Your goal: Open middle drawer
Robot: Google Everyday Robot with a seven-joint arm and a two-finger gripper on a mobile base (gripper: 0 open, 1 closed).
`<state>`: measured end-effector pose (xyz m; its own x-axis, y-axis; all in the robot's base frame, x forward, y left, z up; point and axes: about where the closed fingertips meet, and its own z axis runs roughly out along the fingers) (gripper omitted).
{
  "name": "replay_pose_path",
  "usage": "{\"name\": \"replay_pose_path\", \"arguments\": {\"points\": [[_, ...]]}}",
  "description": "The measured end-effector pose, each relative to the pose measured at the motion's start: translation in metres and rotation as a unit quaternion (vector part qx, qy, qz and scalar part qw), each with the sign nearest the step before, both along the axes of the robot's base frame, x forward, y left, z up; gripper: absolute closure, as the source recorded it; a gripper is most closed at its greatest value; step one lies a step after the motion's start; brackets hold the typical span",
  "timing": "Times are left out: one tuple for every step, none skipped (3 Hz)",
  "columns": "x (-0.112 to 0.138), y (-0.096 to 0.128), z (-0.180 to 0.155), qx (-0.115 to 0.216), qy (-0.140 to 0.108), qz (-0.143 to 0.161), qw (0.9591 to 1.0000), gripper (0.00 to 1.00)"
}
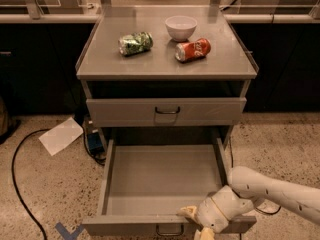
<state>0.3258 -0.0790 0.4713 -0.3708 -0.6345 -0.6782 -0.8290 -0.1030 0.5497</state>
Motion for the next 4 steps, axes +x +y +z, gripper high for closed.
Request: {"name": "replay_pose_path", "arguments": {"points": [[0.000, 0.000, 0.002, 0.000, 0.000, 0.000, 1.0000, 0.00], [-0.034, -0.013, 0.020, 0.009, 0.019, -0.023, 0.9995, 0.00], [-0.034, -0.012, 0.020, 0.010, 0.018, -0.021, 0.9996, 0.00], [-0.017, -0.012, 0.021, 0.009, 0.005, -0.014, 0.9999, 0.00]]}}
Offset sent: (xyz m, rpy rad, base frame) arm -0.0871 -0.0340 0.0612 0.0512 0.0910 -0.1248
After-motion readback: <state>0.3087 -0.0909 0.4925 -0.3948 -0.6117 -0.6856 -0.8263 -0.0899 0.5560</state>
